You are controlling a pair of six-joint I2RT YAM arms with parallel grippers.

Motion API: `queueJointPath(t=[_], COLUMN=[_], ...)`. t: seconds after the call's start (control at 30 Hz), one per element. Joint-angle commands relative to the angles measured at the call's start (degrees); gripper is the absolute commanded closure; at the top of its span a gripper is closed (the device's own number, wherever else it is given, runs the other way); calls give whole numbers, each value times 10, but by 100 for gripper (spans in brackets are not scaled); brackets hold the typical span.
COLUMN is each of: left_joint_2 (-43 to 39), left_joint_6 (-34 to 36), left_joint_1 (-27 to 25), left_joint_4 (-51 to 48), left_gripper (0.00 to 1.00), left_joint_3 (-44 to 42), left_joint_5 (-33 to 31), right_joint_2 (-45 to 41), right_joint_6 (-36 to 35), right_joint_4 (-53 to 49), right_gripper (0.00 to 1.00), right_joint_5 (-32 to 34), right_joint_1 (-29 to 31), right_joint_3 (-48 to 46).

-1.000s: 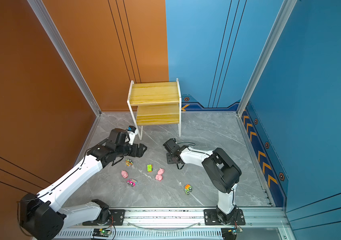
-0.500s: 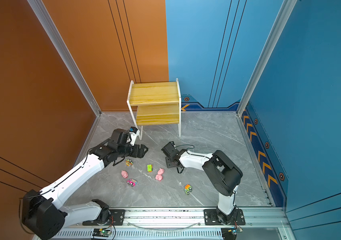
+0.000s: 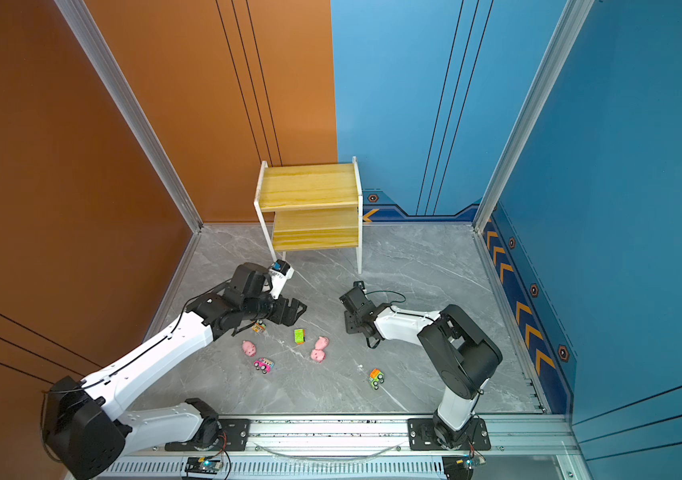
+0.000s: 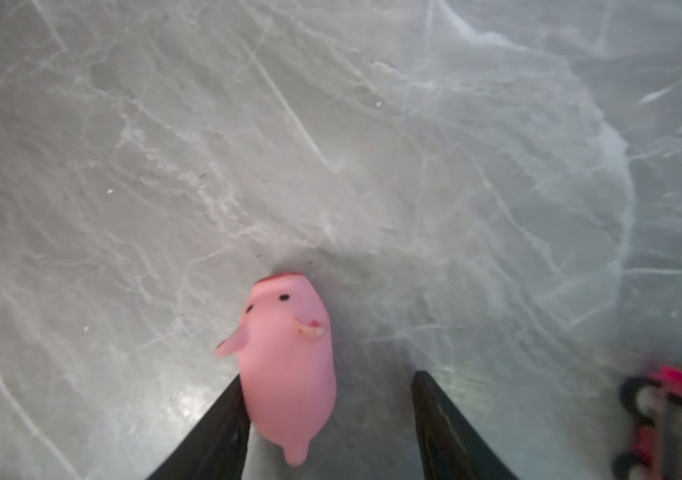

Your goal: Place and organize the plastic toys onto the shelf

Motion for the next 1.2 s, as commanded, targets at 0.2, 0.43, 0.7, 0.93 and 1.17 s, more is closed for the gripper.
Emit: queueJointPath(t=[0.2,0.43,0.7,0.93,1.17], left_joint_2=[3,19,11,-3,-7], left_joint_6=[55,83,87,91,92], left_joint_1=[-48,-55,-19,1,8], left_joint_4=[-54,-75,-70,-60,-60], left_gripper=[4,5,5,5,5], left_joint_3=[39,66,48,24,22], left_joint_5=[-64,-77,-91,-85,-85], right_joint_2=[4,-10,-4,10,38], right_joint_6=[-24,-29,-43,-42,-35], right_joint_4=[-12,15,-35,-40,-47], right_gripper=[39,39,40,41,42], right_joint_5=[-49,-73,-12,2,31], right_joint_1=[-54,-62,-65,-82,-100], right_joint_3=[-44,-64,-45,-27,7])
